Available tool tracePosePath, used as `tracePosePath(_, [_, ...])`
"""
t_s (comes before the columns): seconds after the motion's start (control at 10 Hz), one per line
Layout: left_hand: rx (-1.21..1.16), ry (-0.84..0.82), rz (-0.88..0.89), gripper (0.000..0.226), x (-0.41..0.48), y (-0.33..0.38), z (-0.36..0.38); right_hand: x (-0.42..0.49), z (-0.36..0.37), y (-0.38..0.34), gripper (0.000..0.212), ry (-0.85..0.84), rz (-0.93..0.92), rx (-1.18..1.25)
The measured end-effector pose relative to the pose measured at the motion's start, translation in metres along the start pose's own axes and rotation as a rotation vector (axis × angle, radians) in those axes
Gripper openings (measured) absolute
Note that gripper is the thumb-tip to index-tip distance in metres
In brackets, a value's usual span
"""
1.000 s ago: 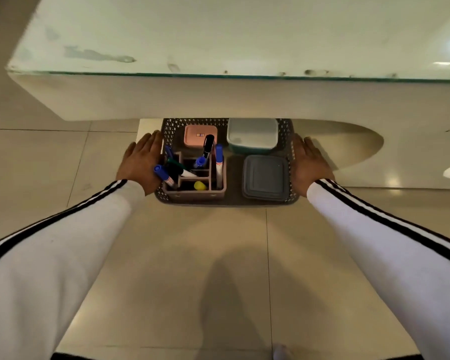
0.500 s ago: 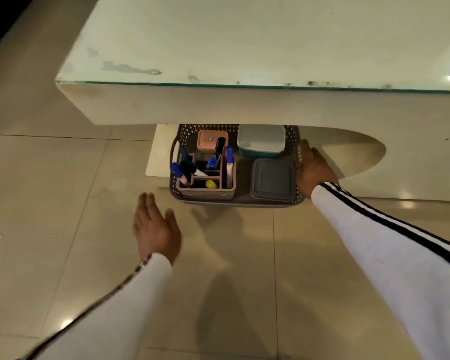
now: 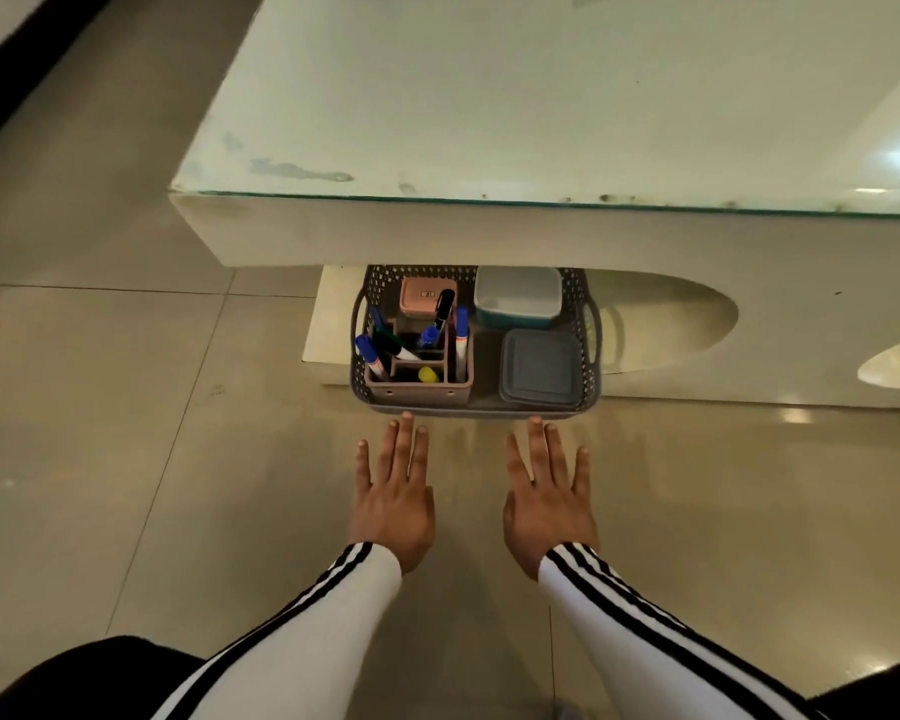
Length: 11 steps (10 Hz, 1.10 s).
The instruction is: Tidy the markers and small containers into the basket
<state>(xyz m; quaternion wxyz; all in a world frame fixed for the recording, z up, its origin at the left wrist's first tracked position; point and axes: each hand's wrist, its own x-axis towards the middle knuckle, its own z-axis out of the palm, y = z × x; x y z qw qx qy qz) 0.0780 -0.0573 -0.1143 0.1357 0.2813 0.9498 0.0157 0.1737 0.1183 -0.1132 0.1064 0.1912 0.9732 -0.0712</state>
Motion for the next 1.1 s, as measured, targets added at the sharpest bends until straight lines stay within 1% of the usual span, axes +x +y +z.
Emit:
tracePosePath(0.2, [0.002, -0.051, -0.005, 0.075, 0.014, -0.006, -0.006, 0.016, -0.008, 0.002, 0.077, -0.040, 0.011, 0.015])
tracePosePath(0.6, [0.043, -0.085, 0.012, 0.075, 0.064, -0.008, -0.030, 0.063, -0.036, 0.013, 0.072, -0.059, 0.016, 0.025])
tracePosePath(0.8, [0.018, -0.081, 0.011, 0.074, 0.077, -0.005, -0.032, 0.081, -0.040, 0.021, 0.073, -0.052, 0.010, 0.016])
tracePosePath(1.0, [0.026, -0.106, -0.013, 0.073, 0.077, -0.001, -0.041, 0.068, -0.047, 0.017, 0.073, -0.090, 0.001, 0.055])
tracePosePath(1.1, [0.029, -0.132, -0.017, 0.073, 0.074, 0.002, -0.055, 0.043, -0.063, 0.010, 0.074, -0.089, -0.025, 0.110])
